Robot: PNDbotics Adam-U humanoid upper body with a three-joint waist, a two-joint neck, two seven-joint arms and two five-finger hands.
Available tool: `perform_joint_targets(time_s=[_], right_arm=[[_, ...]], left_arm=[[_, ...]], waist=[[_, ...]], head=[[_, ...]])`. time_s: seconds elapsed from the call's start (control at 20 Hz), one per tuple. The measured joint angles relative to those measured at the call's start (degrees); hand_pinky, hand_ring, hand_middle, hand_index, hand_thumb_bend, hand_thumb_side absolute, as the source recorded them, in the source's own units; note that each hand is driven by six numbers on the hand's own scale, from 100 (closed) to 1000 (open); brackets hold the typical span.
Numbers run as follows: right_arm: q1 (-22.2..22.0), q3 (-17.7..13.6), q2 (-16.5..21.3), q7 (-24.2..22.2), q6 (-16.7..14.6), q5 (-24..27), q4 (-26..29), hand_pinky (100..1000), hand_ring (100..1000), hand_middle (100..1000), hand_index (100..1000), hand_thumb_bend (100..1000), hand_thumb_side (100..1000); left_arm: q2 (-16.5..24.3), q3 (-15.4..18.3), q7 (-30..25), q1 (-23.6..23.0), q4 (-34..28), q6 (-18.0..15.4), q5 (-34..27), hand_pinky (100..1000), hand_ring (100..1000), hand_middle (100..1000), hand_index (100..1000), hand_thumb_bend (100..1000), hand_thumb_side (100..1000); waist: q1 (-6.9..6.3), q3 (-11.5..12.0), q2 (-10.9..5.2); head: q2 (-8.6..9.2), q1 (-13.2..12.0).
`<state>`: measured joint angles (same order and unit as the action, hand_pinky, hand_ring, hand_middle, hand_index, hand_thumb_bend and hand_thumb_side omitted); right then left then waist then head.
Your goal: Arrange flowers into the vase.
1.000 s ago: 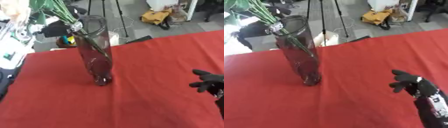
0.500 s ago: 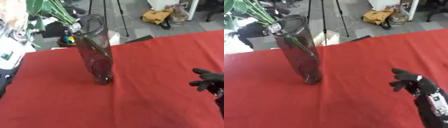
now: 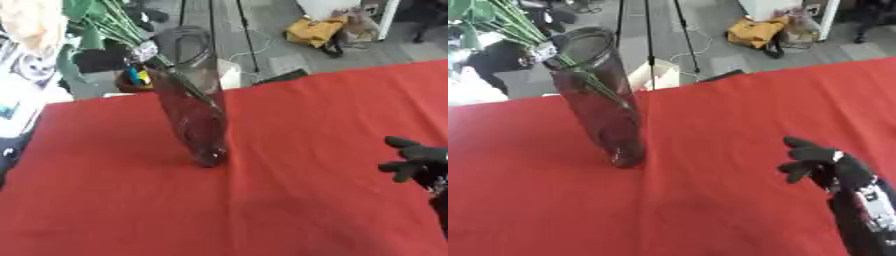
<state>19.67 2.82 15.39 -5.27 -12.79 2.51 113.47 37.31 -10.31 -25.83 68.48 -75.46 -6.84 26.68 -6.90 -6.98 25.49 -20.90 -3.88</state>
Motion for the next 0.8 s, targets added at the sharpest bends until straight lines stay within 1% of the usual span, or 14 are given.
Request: perform_joint_targets(time_s=[0.25, 0.45, 0.7, 0.8], right_arm=[[-0.01, 0.00, 0.00, -0.10, 0.10, 0.10, 0.00, 704, 887, 461, 727, 100, 1000], [-0.04, 0.00, -0.01, -0.20, 0.20, 0.12, 0.00, 704, 887, 460, 728, 100, 1000], [-0.05, 0.00, -0.01, -0.21, 0.21, 0.13, 0.00, 704, 887, 460, 728, 100, 1000], [-0.07, 0.00, -0.01, -0.20, 0.20, 0.13, 0.00, 704, 887, 461, 728, 100, 1000]], left_arm=[[0.00, 0.00, 2.14, 0.00, -0.31, 0.31, -2.85, 867, 898, 927, 1000, 100, 1000], [0.00, -0.01, 2.46, 0.00, -0.46, 0.34, -4.49, 889, 911, 937, 1000, 105, 1000], [0.20, -0.03, -1.72, -0.36, -0.65, -0.44, -4.67, 912, 921, 943, 1000, 128, 1000], [0.67, -0.03, -3.84, -0.52, -0.65, -0.97, -4.72, 920, 924, 946, 1000, 159, 1000]], waist=[[-0.07, -0.07, -0.01], [-0.16, -0.09, -0.01], [-0.29, -0.05, -0.12], [-0.32, 0.00, -0.22]], head=[[0.01, -0.01], [0.02, -0.01], [0.01, -0.01], [0.00, -0.01]])
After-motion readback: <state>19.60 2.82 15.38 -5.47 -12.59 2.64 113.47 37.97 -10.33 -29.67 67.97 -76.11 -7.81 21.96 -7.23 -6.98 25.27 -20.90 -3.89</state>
